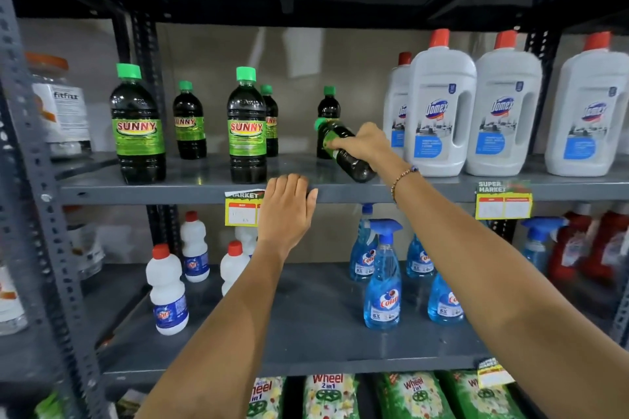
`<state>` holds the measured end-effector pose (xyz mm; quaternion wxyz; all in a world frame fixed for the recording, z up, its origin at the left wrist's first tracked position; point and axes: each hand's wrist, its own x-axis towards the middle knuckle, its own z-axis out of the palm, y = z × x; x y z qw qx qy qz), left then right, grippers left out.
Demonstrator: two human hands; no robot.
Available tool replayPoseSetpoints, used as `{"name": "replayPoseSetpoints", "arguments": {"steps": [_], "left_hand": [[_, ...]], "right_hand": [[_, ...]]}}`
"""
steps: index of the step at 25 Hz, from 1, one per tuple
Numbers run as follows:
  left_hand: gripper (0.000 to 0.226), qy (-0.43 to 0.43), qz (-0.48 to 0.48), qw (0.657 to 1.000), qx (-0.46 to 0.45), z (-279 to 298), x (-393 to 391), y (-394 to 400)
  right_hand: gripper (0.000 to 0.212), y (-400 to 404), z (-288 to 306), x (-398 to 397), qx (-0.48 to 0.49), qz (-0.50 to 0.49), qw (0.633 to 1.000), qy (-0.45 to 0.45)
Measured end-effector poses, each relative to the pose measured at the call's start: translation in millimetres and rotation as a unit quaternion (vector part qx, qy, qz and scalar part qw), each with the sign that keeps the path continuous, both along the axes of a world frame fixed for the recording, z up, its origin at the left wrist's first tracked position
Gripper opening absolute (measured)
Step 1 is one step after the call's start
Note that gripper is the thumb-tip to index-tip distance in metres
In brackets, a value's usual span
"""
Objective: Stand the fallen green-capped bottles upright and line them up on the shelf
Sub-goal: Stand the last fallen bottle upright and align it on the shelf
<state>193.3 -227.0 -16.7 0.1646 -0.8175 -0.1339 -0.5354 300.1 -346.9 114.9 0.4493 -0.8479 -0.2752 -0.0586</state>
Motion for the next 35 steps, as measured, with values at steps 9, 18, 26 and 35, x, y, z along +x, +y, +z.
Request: {"name": "replayPoseSetpoints", "arguments": {"steps": [9, 18, 26, 35], "left_hand": [[0.034, 0.012, 0.003, 1.0, 0.002, 0, 3, 3], [0.035, 0.008, -0.002, 1.0, 0.002, 0, 1, 0], [0.037, 0.011, 0.004, 1.0, -0.004, 0, 1, -1], [0.038, 0.028, 0.008, 0.999, -0.018, -2, 0, 0]], "right_hand": [[0.086, 22, -26, 10, 0.162, 0.087, 0.983, 0.025], [0.08, 21, -37, 24, 0.091, 0.086, 0.99, 0.061], [0.065, 22, -38, 25, 0.088, 0.046, 0.995, 0.0], [0.068, 21, -39, 21, 0.108, 0.019, 0.993, -0.042]]}}
